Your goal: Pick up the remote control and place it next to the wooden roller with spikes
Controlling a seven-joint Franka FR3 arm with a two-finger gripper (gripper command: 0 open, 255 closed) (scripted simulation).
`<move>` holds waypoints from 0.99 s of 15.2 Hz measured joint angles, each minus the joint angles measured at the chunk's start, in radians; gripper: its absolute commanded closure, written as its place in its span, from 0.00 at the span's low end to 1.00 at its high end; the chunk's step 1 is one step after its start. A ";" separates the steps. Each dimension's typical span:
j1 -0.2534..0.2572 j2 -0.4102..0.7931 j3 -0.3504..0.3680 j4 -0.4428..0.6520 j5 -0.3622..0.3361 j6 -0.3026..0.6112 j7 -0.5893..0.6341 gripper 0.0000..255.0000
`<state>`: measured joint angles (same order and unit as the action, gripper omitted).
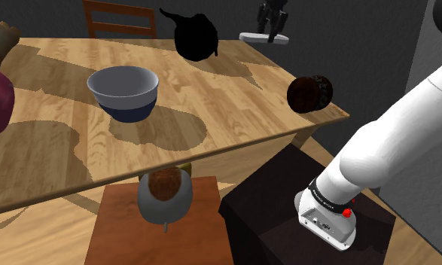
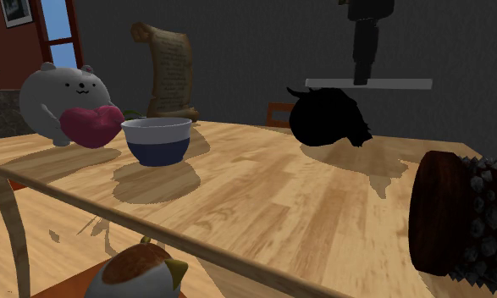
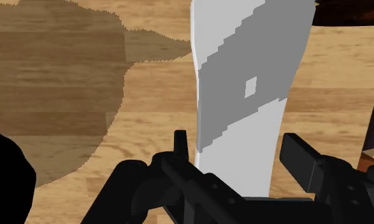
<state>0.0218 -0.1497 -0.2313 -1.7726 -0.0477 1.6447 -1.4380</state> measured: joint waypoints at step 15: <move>-0.138 -0.082 -0.210 -0.066 -0.057 0.005 -0.337 1.00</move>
<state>-0.1163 -0.2315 -0.4408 -1.8390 -0.1045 1.6497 -1.7748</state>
